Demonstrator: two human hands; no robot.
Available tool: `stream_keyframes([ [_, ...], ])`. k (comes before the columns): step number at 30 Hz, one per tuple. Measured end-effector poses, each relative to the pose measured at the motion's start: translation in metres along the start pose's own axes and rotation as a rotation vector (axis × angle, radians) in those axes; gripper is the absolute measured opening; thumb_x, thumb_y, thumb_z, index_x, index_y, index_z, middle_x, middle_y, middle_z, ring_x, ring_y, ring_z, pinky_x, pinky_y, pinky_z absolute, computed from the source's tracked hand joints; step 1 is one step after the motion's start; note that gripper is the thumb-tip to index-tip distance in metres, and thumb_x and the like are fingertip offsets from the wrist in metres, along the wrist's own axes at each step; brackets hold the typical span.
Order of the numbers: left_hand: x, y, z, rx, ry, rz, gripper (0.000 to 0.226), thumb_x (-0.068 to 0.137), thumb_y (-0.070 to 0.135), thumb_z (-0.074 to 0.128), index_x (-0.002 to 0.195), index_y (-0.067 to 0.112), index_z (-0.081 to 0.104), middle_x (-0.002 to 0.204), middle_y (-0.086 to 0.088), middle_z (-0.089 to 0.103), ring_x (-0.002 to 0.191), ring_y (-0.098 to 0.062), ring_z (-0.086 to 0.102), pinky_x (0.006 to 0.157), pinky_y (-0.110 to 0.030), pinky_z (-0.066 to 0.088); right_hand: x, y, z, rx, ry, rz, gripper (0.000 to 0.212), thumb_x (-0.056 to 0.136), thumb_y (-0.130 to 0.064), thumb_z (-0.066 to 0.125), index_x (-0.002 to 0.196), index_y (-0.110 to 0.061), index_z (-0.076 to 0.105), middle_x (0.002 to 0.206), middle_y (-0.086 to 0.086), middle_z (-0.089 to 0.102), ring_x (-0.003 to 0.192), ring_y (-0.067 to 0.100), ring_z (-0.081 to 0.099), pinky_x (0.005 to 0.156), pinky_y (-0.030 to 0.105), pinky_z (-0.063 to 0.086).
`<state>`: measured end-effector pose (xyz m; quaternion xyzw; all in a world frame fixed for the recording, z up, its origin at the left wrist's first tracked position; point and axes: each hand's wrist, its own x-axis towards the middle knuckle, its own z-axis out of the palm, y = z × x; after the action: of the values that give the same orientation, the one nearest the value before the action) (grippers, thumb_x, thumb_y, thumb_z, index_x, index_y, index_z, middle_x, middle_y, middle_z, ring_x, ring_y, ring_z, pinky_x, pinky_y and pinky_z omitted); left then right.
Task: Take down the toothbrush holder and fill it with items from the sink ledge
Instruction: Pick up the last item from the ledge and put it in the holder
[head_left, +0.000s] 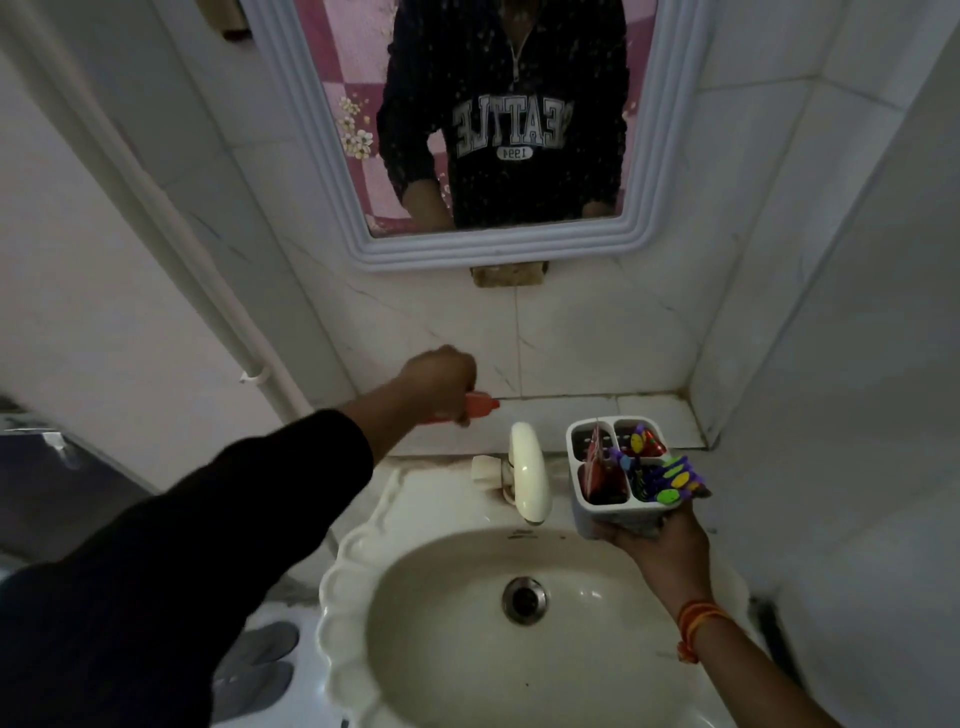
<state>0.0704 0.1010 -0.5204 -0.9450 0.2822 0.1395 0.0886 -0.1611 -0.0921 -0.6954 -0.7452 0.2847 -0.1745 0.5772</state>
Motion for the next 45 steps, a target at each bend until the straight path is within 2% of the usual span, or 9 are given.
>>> stream_keyframes([
  [7, -0.011, 0.089, -0.091, 0.104, -0.041, 0.216, 0.054, 0.082, 0.026, 0.079, 0.133, 0.018, 0.065, 0.126, -0.007, 0.065, 0.117, -0.025, 0.061, 0.08, -0.029, 0.044, -0.001, 0.0, 0.0, 0.013, -0.017, -0.037, 0.085, 0.051, -0.012, 0.1, 0.121, -0.028, 0.056, 0.114, -0.002, 0.069, 0.114, 0.019, 0.064, 0.096, 0.032, 0.051],
  [11, -0.007, 0.13, -0.086, 0.157, -0.072, 0.253, 0.057, 0.078, 0.027, 0.084, 0.129, 0.01, 0.065, 0.121, -0.007, 0.069, 0.115, -0.025, 0.064, 0.084, -0.03, 0.047, 0.0, -0.001, -0.001, 0.015, -0.012, -0.05, 0.086, 0.05, -0.008, 0.1, 0.122, -0.025, 0.054, 0.112, -0.004, 0.068, 0.111, 0.016, 0.062, 0.08, -0.003, 0.045],
  [16, -0.003, 0.154, -0.068, 0.117, -0.109, 0.295, 0.047, 0.077, 0.03, 0.084, 0.118, 0.012, 0.073, 0.11, -0.002, 0.076, 0.103, -0.019, 0.07, 0.086, -0.028, 0.055, -0.001, 0.0, -0.002, 0.047, -0.041, -0.033, 0.091, 0.05, -0.012, 0.1, 0.13, -0.017, 0.055, 0.117, -0.002, 0.067, 0.114, 0.014, 0.061, 0.078, -0.008, 0.041],
  [20, 0.005, 0.146, -0.065, -0.282, -0.203, 0.167, 0.028, 0.083, 0.022, 0.08, 0.104, 0.005, 0.075, 0.087, -0.004, 0.08, 0.071, -0.015, 0.078, 0.061, -0.024, 0.062, -0.002, 0.002, -0.003, 0.071, -0.052, -0.006, 0.1, 0.045, -0.03, 0.101, 0.133, -0.018, 0.055, 0.122, -0.004, 0.069, 0.12, 0.017, 0.063, 0.094, 0.016, 0.053],
  [24, 0.014, 0.122, -0.065, -0.58, -0.23, 0.057, 0.027, 0.094, 0.024, 0.069, 0.105, 0.0, 0.07, 0.094, -0.011, 0.08, 0.079, -0.022, 0.08, 0.065, -0.027, 0.063, 0.001, 0.005, -0.004, 0.14, -0.056, 0.014, 0.114, 0.03, -0.06, 0.097, 0.131, -0.027, 0.056, 0.124, -0.007, 0.068, 0.122, 0.021, 0.063, 0.094, 0.053, 0.059],
  [28, 0.027, 0.077, -0.039, -0.518, -0.171, -0.077, 0.021, 0.092, 0.015, 0.066, 0.106, 0.002, 0.073, 0.101, -0.008, 0.079, 0.093, -0.024, 0.077, 0.064, -0.03, 0.059, -0.001, -0.002, -0.002, 0.097, -0.056, 0.03, 0.092, 0.047, -0.012, 0.101, 0.127, -0.019, 0.057, 0.115, -0.005, 0.068, 0.114, 0.017, 0.062, 0.078, 0.008, 0.055],
  [32, 0.04, 0.028, 0.002, -0.21, -0.122, -0.106, 0.034, 0.093, 0.014, 0.059, 0.125, 0.003, 0.066, 0.128, -0.015, 0.067, 0.117, -0.032, 0.066, 0.085, -0.038, 0.057, -0.001, 0.003, -0.002, 0.064, -0.064, 0.027, 0.094, 0.043, -0.036, 0.101, 0.126, -0.02, 0.06, 0.112, -0.006, 0.072, 0.107, 0.014, 0.068, 0.091, 0.035, 0.059],
  [36, 0.058, -0.009, 0.048, 0.002, -0.198, -0.141, 0.046, 0.091, 0.012, 0.056, 0.136, 0.003, 0.05, 0.138, -0.02, 0.053, 0.125, -0.035, 0.056, 0.102, -0.04, 0.051, -0.001, -0.006, 0.0, 0.106, -0.039, 0.024, 0.085, 0.052, -0.006, 0.099, 0.127, -0.014, 0.061, 0.112, 0.0, 0.071, 0.095, -0.011, 0.063, 0.069, -0.002, 0.048],
  [45, 0.084, -0.041, 0.112, 0.061, -0.083, -0.163, 0.044, 0.098, 0.034, 0.052, 0.137, 0.014, 0.056, 0.134, -0.012, 0.051, 0.125, -0.032, 0.049, 0.101, -0.045, 0.051, -0.001, -0.011, 0.002, 0.108, -0.033, 0.03, 0.076, 0.052, 0.002, 0.097, 0.105, -0.036, 0.059, 0.084, -0.037, 0.071, 0.082, -0.032, 0.057, 0.066, -0.006, 0.043],
])
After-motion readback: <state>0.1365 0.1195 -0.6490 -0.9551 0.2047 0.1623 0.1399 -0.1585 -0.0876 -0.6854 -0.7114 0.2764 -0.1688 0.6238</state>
